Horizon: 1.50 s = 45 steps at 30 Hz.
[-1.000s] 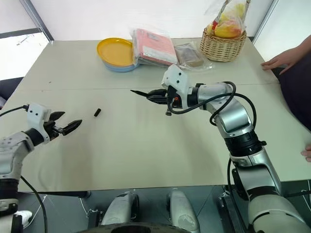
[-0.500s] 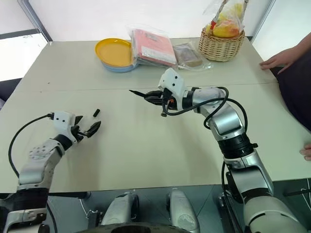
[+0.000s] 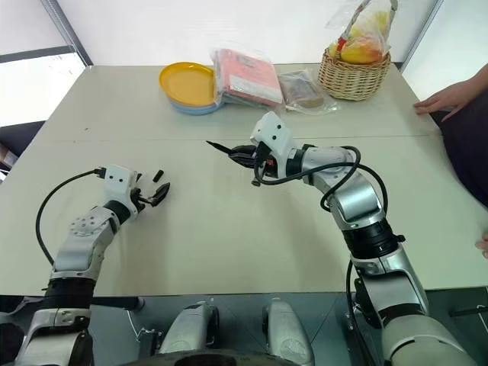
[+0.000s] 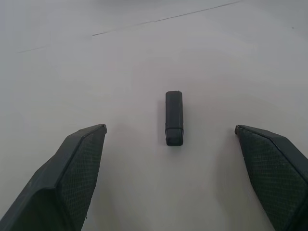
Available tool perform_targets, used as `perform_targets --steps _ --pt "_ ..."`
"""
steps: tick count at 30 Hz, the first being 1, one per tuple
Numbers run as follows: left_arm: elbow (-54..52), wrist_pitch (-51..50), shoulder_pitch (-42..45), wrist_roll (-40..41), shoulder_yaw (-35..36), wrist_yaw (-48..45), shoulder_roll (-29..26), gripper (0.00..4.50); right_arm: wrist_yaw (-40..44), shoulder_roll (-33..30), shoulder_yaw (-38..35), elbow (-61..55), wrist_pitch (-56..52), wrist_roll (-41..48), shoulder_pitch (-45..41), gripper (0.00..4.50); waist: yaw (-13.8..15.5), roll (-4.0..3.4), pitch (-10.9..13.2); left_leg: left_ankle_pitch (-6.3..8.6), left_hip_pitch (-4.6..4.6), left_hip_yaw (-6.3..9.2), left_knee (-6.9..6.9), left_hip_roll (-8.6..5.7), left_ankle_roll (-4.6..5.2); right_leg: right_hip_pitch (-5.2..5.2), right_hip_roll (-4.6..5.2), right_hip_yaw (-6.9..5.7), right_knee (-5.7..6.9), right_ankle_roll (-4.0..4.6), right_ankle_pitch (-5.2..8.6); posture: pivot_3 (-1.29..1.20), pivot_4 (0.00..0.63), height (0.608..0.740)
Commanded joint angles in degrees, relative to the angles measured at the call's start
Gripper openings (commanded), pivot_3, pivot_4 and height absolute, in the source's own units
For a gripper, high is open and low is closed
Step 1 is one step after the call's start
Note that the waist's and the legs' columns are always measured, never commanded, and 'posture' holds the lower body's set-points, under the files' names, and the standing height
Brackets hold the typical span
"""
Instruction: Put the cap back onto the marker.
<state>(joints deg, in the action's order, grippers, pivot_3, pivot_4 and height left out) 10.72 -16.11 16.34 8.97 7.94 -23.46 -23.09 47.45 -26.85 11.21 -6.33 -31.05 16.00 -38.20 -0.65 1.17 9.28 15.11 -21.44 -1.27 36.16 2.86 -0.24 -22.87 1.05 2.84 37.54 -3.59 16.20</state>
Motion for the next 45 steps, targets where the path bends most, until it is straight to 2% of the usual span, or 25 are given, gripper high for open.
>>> perform_targets --steps 1,3,5,9,10,15,18,26,30,35,39,45 --pt "0.6 -0.1 0.8 -0.6 -1.4 0.1 0.8 4.24 -0.9 0.1 -1.9 -3.1 -0.4 0.8 -0.1 0.0 -0.1 0.0 0.0 0.0 0.0 0.0 0.0 -0.01 0.0 0.0 -0.01 0.0 0.0 0.0 0.0 0.0 0.15 0.74" --pt "0.6 0.0 0.9 -0.5 -1.5 -0.2 1.0 3.71 -1.2 0.1 -2.0 -3.4 -0.6 0.8 0.1 0.0 -0.1 0.0 0.0 0.0 0.0 0.0 -0.01 0.0 0.0 0.0 0.0 0.01 -0.01 -0.01 0.0 0.0 0.15 0.74" --pt "0.7 -0.1 0.9 -0.3 -1.4 -0.4 1.2 2.79 -1.5 0.0 -2.1 -3.6 -1.0 0.8 0.2 0.0 -0.1 0.0 0.0 0.0 -0.01 0.0 -0.02 0.0 0.0 0.0 -0.01 0.01 -0.02 -0.01 0.0 0.0 0.15 0.74" --pt "0.6 -0.1 0.7 0.0 -1.6 -1.0 1.0 0.74 -1.8 -0.2 -2.3 -3.9 -1.3 0.8 0.5 0.0 -0.3 0.0 0.0 0.0 0.01 0.0 -0.02 0.0 0.0 0.0 -0.1 0.01 -0.02 -0.01 0.0 0.0 0.15 0.74" --pt "0.7 0.0 0.6 0.0 -1.7 -1.1 0.8 0.09 -1.8 -0.3 -2.3 -3.9 -1.3 0.7 0.6 0.0 -0.3 0.0 0.0 0.0 0.02 0.0 -0.02 0.0 0.0 0.0 -0.13 0.01 -0.02 0.0 0.0 0.0 0.15 0.74" --pt "1.0 0.6 0.4 -0.1 -1.5 -1.9 0.0 0.03 -1.4 -1.1 -2.5 -3.7 -1.3 0.7 1.1 0.0 -0.3 0.0 0.0 0.0 0.02 0.01 -0.04 0.01 0.0 -0.02 -0.17 0.02 -0.02 0.0 0.0 0.0 0.15 0.74" --pt "0.7 2.9 1.6 1.6 -1.6 -7.7 -2.4 0.03 0.9 -3.3 -1.8 -3.0 -0.1 0.0 1.1 0.0 -0.4 0.01 0.0 0.0 0.01 0.0 -0.05 0.02 0.0 -0.03 -0.17 0.02 -0.03 0.0 0.0 0.0 0.15 0.74" --pt "3.0 2.9 12.0 8.9 -5.2 -38.8 -15.6 0.03 15.6 -12.2 1.1 6.9 10.5 -3.5 -3.9 0.0 -0.3 0.01 0.1 0.0 -0.19 -0.1 -0.16 -0.01 0.0 -0.22 -0.31 -0.03 -0.27 0.1 0.06 0.0 0.15 0.74" --pt "6.4 3.7 18.7 8.4 -8.7 -48.4 -18.0 0.03 20.0 -12.8 1.8 13.6 15.1 -5.3 -7.1 0.0 -0.3 0.0 0.1 0.01 -0.21 -0.2 -0.16 -0.05 0.02 -0.22 -0.35 -0.01 -0.38 0.04 0.03 0.0 0.15 0.74" --pt "10.4 8.6 24.8 5.9 -13.2 -55.4 -17.2 0.03 23.3 -11.9 2.8 18.3 18.7 -7.1 -9.7 0.0 -0.4 0.0 0.1 0.01 -0.51 -0.19 -0.14 -0.02 0.03 -0.53 -0.46 0.01 -0.36 0.01 0.02 0.0 0.15 0.74" --pt "13.9 11.0 29.5 4.9 -14.8 -56.3 -13.7 0.03 24.6 -10.7 3.3 19.3 19.5 -7.7 -10.8 0.0 -0.2 -0.01 0.1 0.01 -0.86 -0.14 -0.07 0.01 0.04 -0.83 -0.51 -0.01 -0.32 0.0 0.01 0.0 0.15 0.74" --pt "16.0 12.7 31.4 4.2 -15.6 -56.0 -9.8 0.03 24.9 -9.3 3.4 19.9 19.5 -8.6 -11.6 0.0 -0.3 -0.02 0.1 0.01 -0.88 -0.15 -0.01 0.0 0.04 -0.82 -0.48 0.01 -0.32 -0.02 0.0 0.0 0.15 0.74"
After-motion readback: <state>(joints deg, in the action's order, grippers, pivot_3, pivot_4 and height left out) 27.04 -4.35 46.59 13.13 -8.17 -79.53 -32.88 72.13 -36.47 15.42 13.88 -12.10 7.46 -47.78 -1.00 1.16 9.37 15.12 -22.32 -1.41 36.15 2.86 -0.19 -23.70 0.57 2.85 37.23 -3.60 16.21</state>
